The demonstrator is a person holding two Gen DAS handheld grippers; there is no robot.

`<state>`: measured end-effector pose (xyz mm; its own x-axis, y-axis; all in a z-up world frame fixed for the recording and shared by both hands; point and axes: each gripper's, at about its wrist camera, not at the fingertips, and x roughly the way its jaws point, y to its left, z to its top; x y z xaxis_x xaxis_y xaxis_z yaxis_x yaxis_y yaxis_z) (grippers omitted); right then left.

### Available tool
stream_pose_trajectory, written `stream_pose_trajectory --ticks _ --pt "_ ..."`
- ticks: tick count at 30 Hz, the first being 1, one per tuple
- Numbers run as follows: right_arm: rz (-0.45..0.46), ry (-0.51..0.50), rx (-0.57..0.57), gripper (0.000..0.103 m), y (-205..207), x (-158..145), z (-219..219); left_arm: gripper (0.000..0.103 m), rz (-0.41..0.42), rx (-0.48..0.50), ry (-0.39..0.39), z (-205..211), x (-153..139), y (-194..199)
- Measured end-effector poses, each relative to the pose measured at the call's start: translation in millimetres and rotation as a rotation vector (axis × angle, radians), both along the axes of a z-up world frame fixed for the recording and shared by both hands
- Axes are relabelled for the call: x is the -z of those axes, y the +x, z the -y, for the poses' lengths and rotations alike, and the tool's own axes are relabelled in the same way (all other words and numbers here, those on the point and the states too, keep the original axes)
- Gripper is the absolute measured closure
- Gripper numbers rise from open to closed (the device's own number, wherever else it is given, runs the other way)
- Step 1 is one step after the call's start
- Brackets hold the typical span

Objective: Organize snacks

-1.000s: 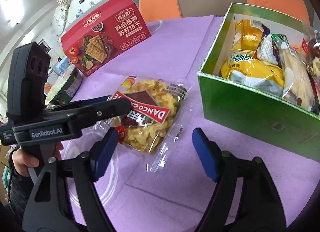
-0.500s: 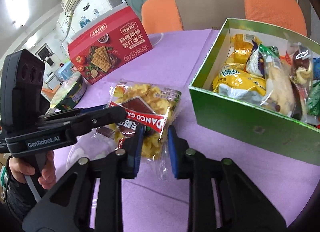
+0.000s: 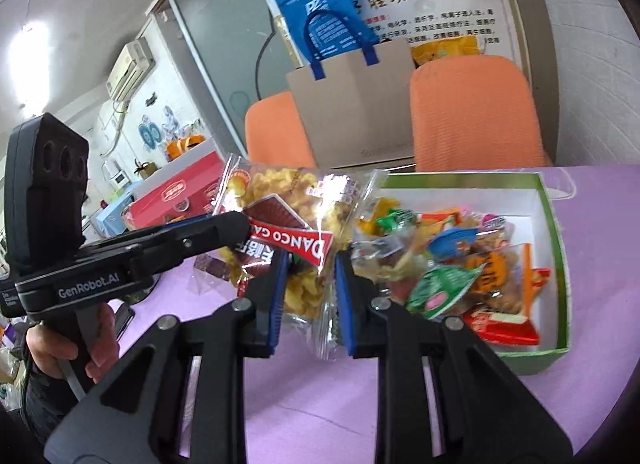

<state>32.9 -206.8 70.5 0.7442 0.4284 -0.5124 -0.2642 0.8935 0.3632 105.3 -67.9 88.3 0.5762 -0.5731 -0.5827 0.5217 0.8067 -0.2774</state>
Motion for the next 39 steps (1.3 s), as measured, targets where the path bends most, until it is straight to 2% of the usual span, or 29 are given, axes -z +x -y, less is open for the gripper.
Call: stream_pose_trajectory --ticks 6,10,11,12,14,16,19,25,29,32,33,35,39 --pt "-0.03 0.025 0.111 0.077 14 3 64 0.074 -0.025 0.064 0.016 60 10 26" --pt "-0.068 0.023 0.166 0.075 27 21 90 0.073 -0.039 0.076 0.047 81 28 36" --pt "-0.086 0.009 0.173 0.073 32 29 93 0.068 -0.037 0.069 0.055 83 31 38" --pt "-0.1 -0.016 0.182 0.071 33 35 94 0.047 -0.044 0.056 0.068 83 35 40" --pt "-0.092 -0.067 0.206 0.04 30 43 94 0.018 -0.036 0.0 0.08 76 38 39" --pt "-0.068 -0.09 0.226 0.038 26 47 95 0.016 0.013 -0.029 0.073 68 36 34" --pt "-0.067 -0.102 0.217 0.038 27 52 93 0.016 0.014 -0.048 0.091 62 36 34" --pt "-0.068 -0.049 0.188 0.038 24 50 88 0.016 0.054 -0.084 0.111 45 29 20" --pt "-0.03 -0.178 0.139 0.039 5 44 64 0.015 0.07 -0.119 0.086 31 23 9" --pt "-0.042 -0.3 0.146 0.042 14 49 49 0.014 0.064 -0.142 0.047 22 18 3" --pt "-0.053 -0.312 0.159 0.044 22 51 48 0.014 0.066 -0.153 0.046 20 16 0" --pt "-0.069 -0.284 0.186 0.047 38 55 53 0.014 0.074 -0.151 0.048 17 14 -6" --pt "-0.113 -0.204 0.237 0.047 58 61 69 0.013 0.108 -0.163 0.085 8 10 -20"
